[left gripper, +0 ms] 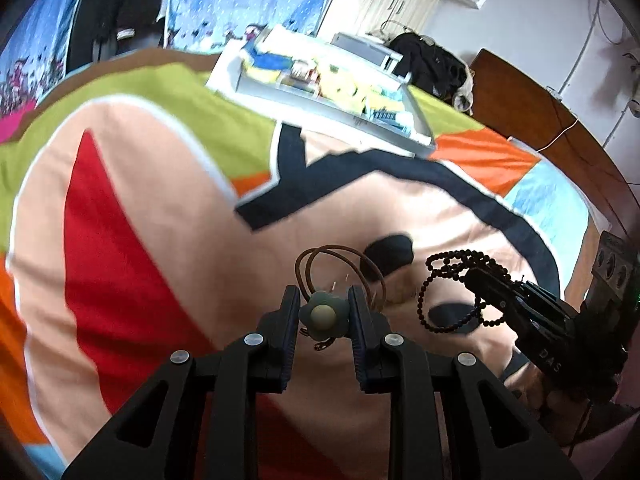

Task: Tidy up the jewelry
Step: 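Carry the hair tie and bead strand into the tray and open both tools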

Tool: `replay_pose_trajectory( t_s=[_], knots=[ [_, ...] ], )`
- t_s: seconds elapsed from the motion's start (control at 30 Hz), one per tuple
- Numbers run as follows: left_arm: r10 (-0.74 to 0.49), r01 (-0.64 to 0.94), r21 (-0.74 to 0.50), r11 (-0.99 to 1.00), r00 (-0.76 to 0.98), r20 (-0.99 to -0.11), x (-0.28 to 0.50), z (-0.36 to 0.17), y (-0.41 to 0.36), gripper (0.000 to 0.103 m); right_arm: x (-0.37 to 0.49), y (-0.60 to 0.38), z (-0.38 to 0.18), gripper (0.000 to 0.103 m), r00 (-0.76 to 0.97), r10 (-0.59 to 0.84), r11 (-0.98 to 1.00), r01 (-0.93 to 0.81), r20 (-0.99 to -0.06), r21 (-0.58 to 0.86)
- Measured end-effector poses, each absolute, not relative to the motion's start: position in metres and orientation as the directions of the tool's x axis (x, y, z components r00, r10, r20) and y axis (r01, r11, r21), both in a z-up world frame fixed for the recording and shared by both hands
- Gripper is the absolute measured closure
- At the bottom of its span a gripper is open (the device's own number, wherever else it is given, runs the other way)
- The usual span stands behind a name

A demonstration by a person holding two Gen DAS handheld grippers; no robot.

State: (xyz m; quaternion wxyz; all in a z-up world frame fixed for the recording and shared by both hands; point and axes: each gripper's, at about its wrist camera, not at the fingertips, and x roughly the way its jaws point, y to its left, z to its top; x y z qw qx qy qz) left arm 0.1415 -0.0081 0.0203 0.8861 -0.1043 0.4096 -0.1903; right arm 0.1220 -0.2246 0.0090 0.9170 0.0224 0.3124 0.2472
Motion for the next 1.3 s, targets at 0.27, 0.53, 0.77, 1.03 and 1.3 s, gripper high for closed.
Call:
replay_pose_trajectory(
  t_s=[0.27, 0.53, 0.77, 1.03, 1.3],
  knots=[
    [-0.461, 0.311, -0.341, 0.887, 0.632, -0.622, 0.204, 0.054, -0.026, 0.083, 0.18, -0.233, 0.065, 0.092, 0.718, 0.474, 0.867, -0.483, -0.51, 0.126],
    [-0.473, 0.374, -0.289, 0.881, 0.676, -0.566, 0.297, 0.087, -0.053, 0.083, 0.278, -0.247, 0.107, 0.092, 0.75, 0.425, 0.877, -0.48, -0.506, 0.025],
    [-0.457, 0.37, -0.269, 0.889, 0.704, -0.544, 0.384, 0.085, -0.08, 0.083, 0.361, -0.266, 0.098, 0.092, 0.796, 0.358, 0.918, -0.397, -0.487, 0.026],
    [-0.405, 0.342, -0.221, 0.913, 0.699, -0.589, 0.447, 0.052, -0.094, 0.083, 0.421, -0.282, 0.061, 0.092, 0.789, 0.317, 0.939, -0.338, -0.526, 0.058],
    [-0.393, 0.326, -0.228, 0.917, 0.651, -0.65, 0.464, 0.021, -0.098, 0.083, 0.427, -0.298, 0.027, 0.092, 0.755, 0.319, 0.944, -0.304, -0.572, 0.126]
  ],
)
